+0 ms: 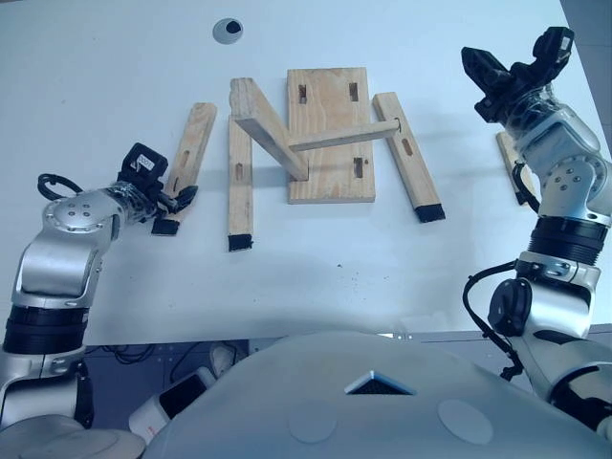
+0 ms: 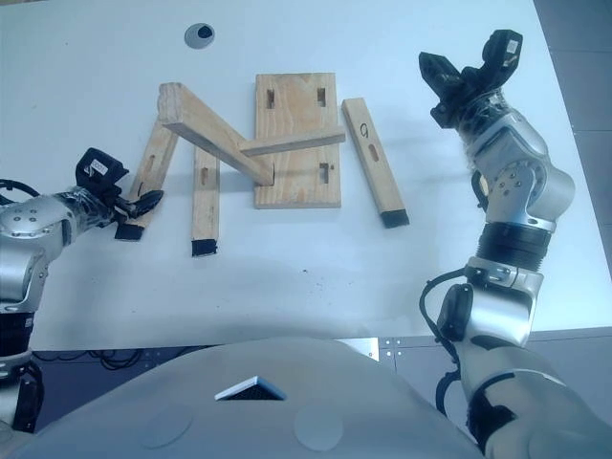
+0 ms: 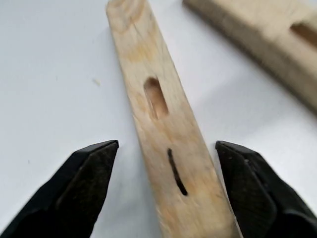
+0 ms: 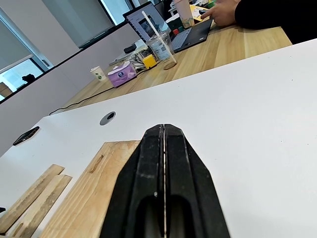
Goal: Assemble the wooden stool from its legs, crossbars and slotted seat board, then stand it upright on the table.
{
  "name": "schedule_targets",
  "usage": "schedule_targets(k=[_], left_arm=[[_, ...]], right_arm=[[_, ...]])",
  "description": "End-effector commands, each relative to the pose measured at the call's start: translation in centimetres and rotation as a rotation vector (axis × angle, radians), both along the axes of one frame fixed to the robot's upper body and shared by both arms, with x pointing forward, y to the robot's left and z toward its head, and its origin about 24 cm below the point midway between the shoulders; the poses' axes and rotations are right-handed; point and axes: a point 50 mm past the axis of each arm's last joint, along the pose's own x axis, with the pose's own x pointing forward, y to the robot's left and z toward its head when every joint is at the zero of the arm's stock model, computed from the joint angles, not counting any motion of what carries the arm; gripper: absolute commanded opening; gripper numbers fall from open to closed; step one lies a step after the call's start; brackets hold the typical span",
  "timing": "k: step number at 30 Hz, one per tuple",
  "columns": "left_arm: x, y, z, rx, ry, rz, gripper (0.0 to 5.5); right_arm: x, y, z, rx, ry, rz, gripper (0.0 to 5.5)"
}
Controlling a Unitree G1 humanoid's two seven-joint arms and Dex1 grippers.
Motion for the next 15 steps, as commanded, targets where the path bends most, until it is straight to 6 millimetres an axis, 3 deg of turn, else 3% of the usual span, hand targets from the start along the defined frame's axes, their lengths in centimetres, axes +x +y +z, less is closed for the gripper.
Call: schedule_targets(k=[1,5,9,12,15], left_arm=[[-2.3,0.7,-0.8,0.039,0.142,0.030,2.97],[-2.1,1.8,0.1,0.074,0.154,0.085,2.32],[-0.9,1.6,1.1,0.007,0.109,0.136,2.13],[2.1,1.0,4.3,-0.105,-0.082,0.129,2.13],[5.7,-1.9,10.1,-0.281,-0.368,-0.065,2.12]], right_arm=[[0.2,0.0,0.0,-0.006,-0.003,-0.023,0.00],[0.3,-0.1,-0.1,-0.013,-0.005,-0.040,0.00],[1.2,0.3,0.9,-0.018,-0.043,-0.010,0.00],[2.2,1.3,3.0,0.028,-0.101,0.081,0.20],[3.4,3.5,6.7,0.138,-0.172,0.299,0.62]])
